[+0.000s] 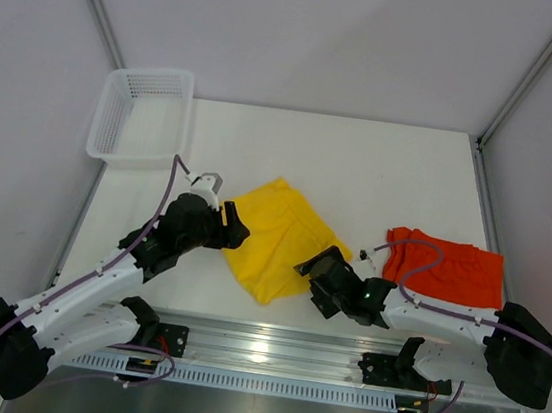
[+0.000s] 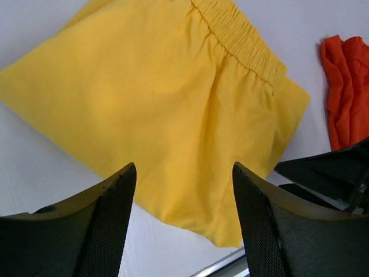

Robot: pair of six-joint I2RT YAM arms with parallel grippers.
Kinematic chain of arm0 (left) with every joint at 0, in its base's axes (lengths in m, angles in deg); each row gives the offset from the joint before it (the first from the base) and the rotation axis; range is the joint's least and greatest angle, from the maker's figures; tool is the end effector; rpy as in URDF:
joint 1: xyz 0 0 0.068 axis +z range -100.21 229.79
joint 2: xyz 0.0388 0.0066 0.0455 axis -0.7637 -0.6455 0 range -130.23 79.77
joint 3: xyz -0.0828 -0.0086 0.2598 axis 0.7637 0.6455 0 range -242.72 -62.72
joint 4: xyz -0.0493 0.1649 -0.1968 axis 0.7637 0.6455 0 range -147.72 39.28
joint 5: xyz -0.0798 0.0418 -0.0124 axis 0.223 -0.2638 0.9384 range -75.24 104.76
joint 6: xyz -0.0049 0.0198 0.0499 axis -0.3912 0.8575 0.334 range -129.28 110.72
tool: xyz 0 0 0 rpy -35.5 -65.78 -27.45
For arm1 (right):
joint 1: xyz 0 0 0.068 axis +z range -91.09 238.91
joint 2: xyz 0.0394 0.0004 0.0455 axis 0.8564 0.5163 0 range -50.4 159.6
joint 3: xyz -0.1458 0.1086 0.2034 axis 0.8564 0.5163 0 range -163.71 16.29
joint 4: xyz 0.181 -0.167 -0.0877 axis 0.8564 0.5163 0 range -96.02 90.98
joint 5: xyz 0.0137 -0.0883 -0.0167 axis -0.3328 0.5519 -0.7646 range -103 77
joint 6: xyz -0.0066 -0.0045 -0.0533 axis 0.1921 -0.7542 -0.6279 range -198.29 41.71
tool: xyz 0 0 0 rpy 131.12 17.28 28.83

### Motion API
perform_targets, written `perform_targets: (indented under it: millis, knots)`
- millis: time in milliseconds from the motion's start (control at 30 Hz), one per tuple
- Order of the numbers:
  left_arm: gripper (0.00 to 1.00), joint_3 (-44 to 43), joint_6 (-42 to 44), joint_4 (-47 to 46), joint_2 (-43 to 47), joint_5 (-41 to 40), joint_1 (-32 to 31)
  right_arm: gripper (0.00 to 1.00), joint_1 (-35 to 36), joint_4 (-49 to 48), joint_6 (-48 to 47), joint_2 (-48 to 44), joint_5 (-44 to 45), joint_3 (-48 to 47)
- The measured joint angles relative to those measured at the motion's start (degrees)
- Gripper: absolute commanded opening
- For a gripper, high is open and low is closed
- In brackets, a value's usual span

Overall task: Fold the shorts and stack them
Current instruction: Neatly place the folded shorts to the corner

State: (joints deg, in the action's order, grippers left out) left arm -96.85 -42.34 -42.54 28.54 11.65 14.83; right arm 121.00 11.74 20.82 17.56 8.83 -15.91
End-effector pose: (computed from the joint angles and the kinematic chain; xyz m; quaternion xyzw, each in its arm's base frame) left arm 0.1642 -0.1126 0.2462 0.0014 0.8756 -0.2502 0.4133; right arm 0.1139 0.1869 0.1777 0.3523 0.8655 0.2739 0.2276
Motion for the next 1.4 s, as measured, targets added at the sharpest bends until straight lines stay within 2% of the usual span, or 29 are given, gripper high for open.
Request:
perform_targets:
  millis: [300, 400, 433, 467, 500, 567, 600, 633, 667, 833, 1067, 1200, 1233, 1267, 1333, 1367, 1400]
  knots:
    - [0.70, 0.0, 0.0, 2.7, 3.2, -1.0, 0.0, 0.99, 0.2, -11.1, 7.8, 6.4, 0.4, 0.5]
    - [0.71, 0.0, 0.0, 3.4, 3.6, -1.4, 0.0, 0.96, 0.0, -12.9, 9.0, 9.1, 0.4, 0.5]
    - [0.70, 0.0, 0.0, 3.8, 3.7, -1.6, 0.0, 0.90, 0.0, -13.2, 9.5, 10.0, 0.3, 0.5]
    - [0.71, 0.0, 0.1, 4.1, 3.9, -1.9, 0.0, 0.79, 0.1, -13.6, 9.9, 10.6, 0.3, 0.6]
    - [0.71, 0.0, 0.1, 4.3, 4.0, -2.1, 0.0, 0.73, 0.1, -13.8, 10.3, 11.1, 0.3, 0.7]
    - [0.71, 0.0, 0.1, 4.7, 4.2, -2.5, 0.0, 0.45, 0.1, -15.0, 11.0, 11.9, 0.1, 1.5]
    - [0.71, -0.1, 0.0, 4.9, 4.3, -2.6, 0.0, 0.24, 0.1, -15.5, 11.1, 12.1, -0.1, 2.2]
    - [0.71, -0.1, 0.1, 4.9, 4.3, -2.7, 0.0, 0.17, 0.1, -16.2, 11.1, 12.2, -0.3, 3.1]
    - [0.71, -0.1, 0.0, 5.0, 4.4, -2.7, 0.0, 0.00, 0.0, -16.9, 11.3, 12.1, -0.5, 4.0]
    - [0.72, -0.1, 0.1, 5.0, 4.3, -2.8, 0.0, 0.00, -2.9, -14.4, 6.6, 9.6, -1.7, 5.2]
    - [0.72, 0.0, 0.0, 3.1, 2.0, -2.8, 0.5, 0.00, -22.8, -5.0, -22.1, 1.5, -9.4, 4.3]
    - [0.73, 0.0, 0.0, 0.0, -1.8, -2.2, 1.6, 0.09, -31.8, -0.4, -41.4, 4.9, -14.1, -1.2]
    - [0.73, 0.0, 0.0, -1.0, -3.3, -2.0, 1.9, 0.22, -32.7, 1.2, -45.7, 7.2, -15.0, -3.8]
    - [0.80, 0.0, -0.1, -1.8, -4.7, -1.6, 2.1, 0.41, -33.1, 2.0, -48.7, 9.4, -15.3, -6.1]
    - [0.92, 0.0, -0.1, -3.3, -7.1, -1.0, 2.3, 0.61, -33.5, 4.3, -55.1, 14.8, -15.4, -12.0]
    - [0.99, 0.1, -0.3, -4.4, -8.2, -0.7, 2.5, 0.65, -33.7, 4.7, -57.7, 16.9, -15.3, -14.4]
    - [0.99, 0.2, -0.4, -5.4, -9.0, -0.3, 2.8, 0.69, -33.8, 4.6, -59.9, 18.3, -15.5, -16.1]
